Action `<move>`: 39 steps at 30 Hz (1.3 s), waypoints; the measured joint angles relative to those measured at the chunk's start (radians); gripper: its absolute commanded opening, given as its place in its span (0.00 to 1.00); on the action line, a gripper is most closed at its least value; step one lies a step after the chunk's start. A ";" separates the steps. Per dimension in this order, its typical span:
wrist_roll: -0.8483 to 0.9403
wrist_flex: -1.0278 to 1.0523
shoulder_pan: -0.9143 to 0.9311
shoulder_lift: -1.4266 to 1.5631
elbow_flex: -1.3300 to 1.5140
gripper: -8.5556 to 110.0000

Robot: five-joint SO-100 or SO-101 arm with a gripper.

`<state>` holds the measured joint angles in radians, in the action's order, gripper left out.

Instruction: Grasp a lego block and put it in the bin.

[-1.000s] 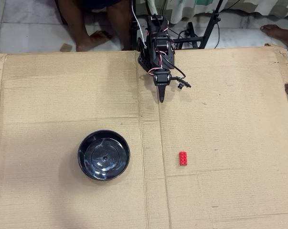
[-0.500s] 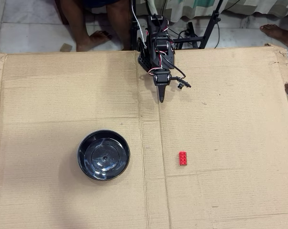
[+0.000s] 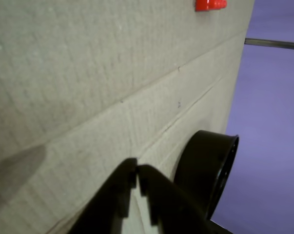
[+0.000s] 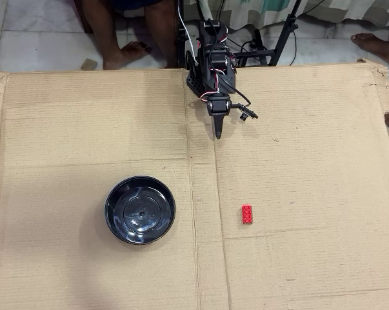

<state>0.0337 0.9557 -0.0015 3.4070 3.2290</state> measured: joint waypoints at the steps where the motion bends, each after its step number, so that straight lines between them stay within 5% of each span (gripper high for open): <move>1: -0.018 -0.014 0.000 0.000 0.000 0.07; 26: -1.043 -0.144 -0.091 -0.005 -0.067 0.08; 33: -1.239 -0.144 -0.097 -0.190 -0.209 0.08; 39: -1.333 -0.144 -0.097 -0.448 -0.414 0.20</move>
<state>-1.2993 0.8115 -0.0982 2.9590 2.8149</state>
